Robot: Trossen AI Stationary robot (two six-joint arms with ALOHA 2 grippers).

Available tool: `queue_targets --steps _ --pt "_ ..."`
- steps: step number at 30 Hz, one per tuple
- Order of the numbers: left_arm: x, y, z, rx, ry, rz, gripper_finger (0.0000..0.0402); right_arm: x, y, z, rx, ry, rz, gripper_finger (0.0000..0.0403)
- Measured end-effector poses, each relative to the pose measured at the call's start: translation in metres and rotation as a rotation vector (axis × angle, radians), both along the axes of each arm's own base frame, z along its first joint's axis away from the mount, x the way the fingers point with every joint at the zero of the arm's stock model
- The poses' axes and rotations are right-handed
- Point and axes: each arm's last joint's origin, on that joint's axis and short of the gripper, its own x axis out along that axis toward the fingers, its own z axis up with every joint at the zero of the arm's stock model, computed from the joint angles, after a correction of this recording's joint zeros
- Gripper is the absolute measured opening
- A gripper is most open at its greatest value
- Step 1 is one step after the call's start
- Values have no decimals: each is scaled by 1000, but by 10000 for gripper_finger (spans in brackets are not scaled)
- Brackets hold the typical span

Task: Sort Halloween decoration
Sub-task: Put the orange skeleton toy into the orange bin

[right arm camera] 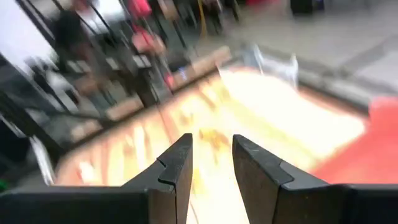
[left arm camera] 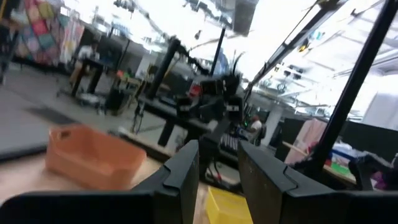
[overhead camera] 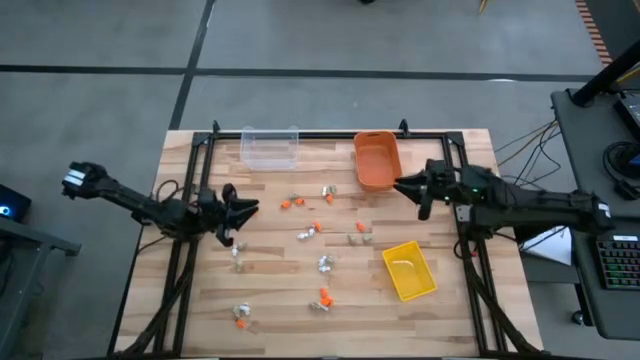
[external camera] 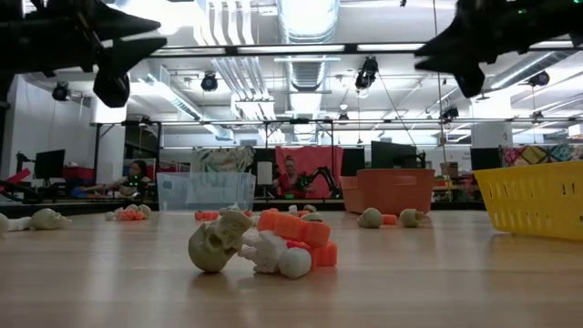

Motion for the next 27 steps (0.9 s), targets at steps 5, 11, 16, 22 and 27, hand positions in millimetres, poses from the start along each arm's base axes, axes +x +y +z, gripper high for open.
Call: queue_targets --steps 5,11,16,22,27 --pt "8 -3 -12 -93 64 -28 94 13 -2 0 114 176 -34 105" --pt "16 -5 -23 -143 141 -36 94 31 -6 -3 153 246 -49 105" --pt "28 -10 -17 -109 163 -30 94 46 -8 -6 158 285 -51 105" --pt "45 -15 -4 -25 182 -16 94 63 -12 -14 148 351 -44 105" --pt "51 -17 0 -1 203 -12 94 81 -15 -20 156 407 -46 105"
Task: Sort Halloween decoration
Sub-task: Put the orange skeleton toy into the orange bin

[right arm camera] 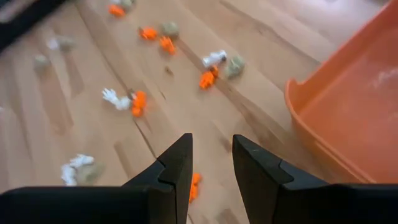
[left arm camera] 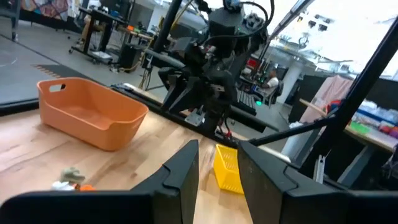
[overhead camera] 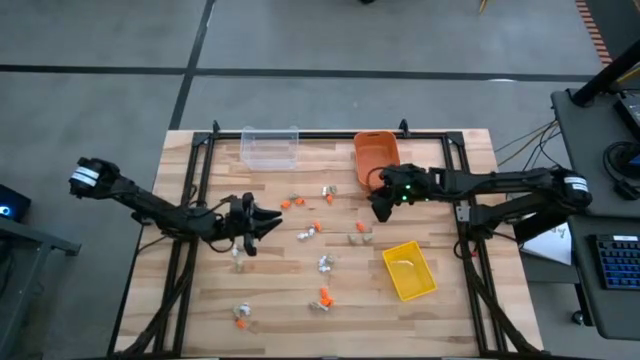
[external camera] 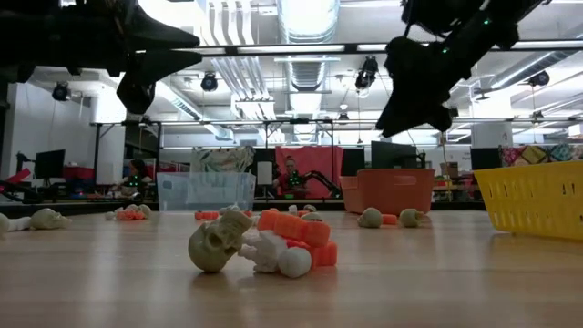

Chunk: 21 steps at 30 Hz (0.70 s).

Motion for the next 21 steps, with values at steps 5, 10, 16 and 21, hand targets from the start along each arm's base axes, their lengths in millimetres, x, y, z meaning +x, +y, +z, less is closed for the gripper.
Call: queue_targets --steps 5,10,16,21 --pt "2 -1 1 -31 16 -2 94 20 -4 -7 7 41 0 105" --pt "1 0 4 -46 -2 -3 94 44 -8 -20 11 64 1 105" --pt "-1 0 8 -52 -22 -4 94 82 -8 -29 76 89 31 105" --pt "-2 1 9 -55 -31 -4 94 118 2 -34 101 132 87 105"
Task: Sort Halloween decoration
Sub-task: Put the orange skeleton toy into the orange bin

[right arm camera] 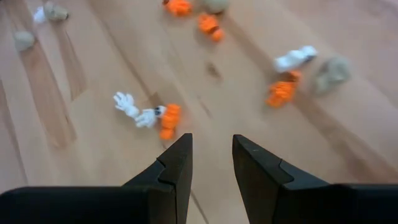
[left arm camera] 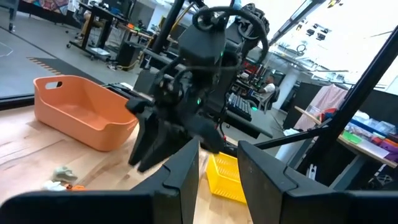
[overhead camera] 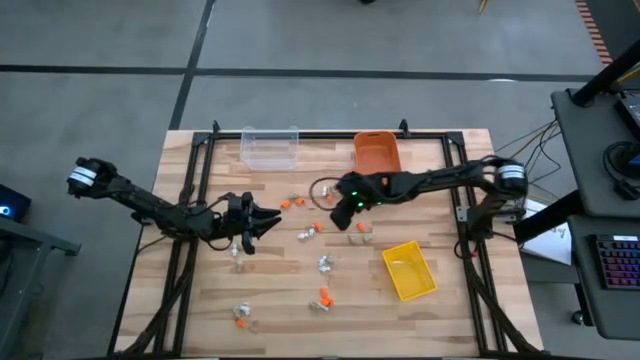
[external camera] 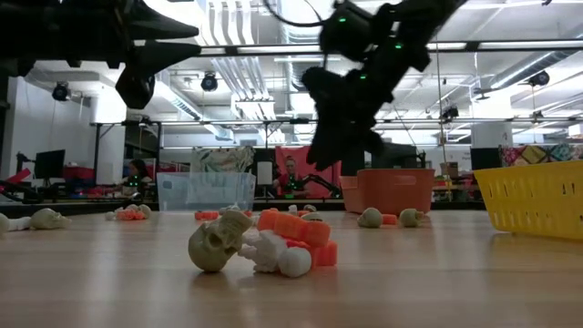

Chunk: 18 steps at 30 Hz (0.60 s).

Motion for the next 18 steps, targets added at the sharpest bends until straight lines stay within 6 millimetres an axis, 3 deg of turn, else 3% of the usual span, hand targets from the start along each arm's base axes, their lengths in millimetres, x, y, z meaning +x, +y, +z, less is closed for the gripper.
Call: queue_targets --steps 8,18 --pt "-2 1 4 -8 -22 0 94 40 16 -15 2 136 67 105" --pt "-5 2 9 -14 -51 0 94 65 19 -32 -21 171 53 105"
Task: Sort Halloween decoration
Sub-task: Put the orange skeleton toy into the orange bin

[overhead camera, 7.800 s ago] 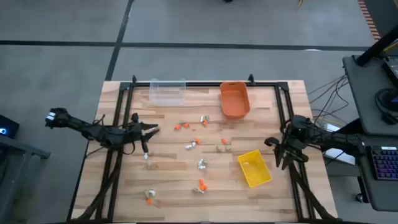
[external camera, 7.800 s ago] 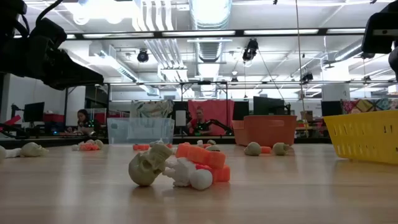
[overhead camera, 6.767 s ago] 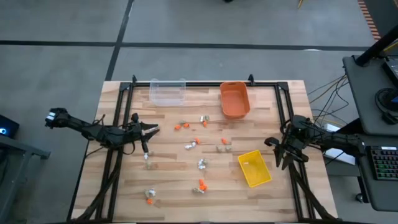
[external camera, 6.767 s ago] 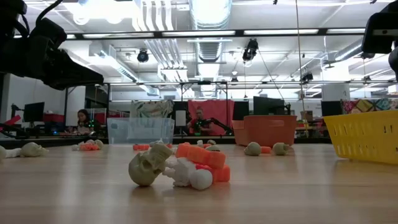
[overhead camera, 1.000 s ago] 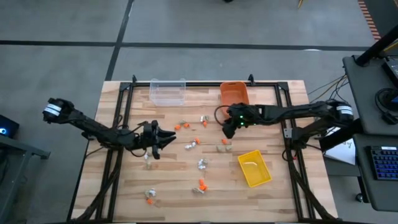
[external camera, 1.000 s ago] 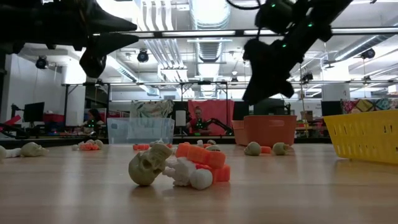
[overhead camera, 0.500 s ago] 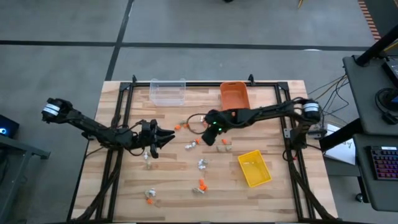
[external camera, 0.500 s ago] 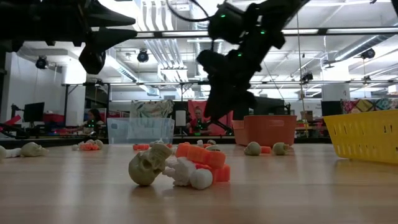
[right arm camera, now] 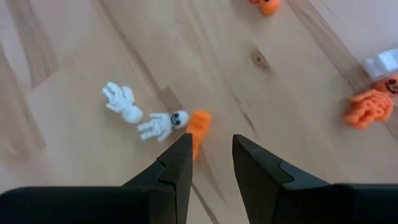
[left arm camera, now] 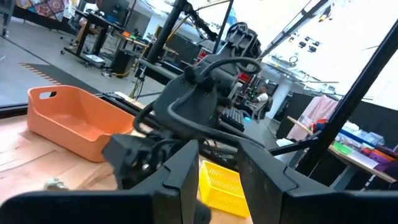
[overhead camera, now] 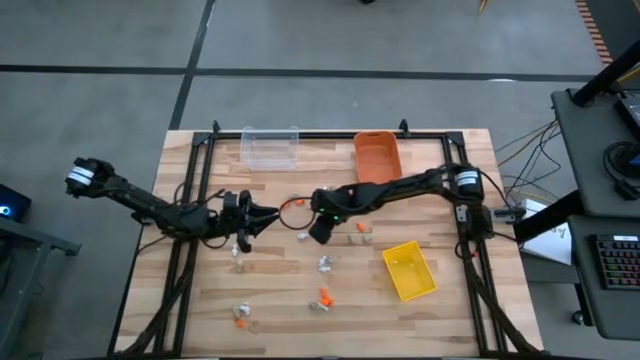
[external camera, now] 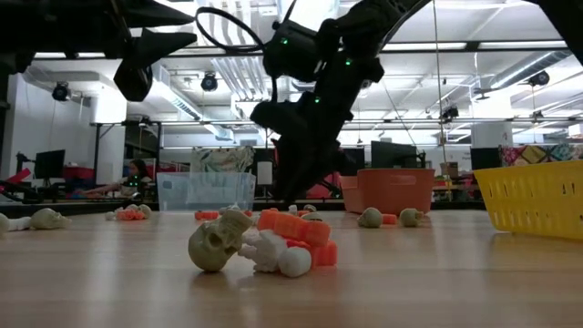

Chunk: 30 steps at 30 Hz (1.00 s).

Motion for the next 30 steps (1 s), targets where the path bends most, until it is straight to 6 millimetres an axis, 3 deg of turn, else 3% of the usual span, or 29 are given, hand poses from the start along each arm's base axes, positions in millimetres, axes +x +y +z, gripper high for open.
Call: queue_targets --steps 14,25,30 --pt "0 0 1 3 -3 -1 94 5 2 -2 -16 -6 -3 105" --pt "0 0 0 5 2 -1 94 8 15 -16 -92 6 -4 104" --pt "0 0 0 6 5 -1 94 8 15 -14 -110 0 -9 83"
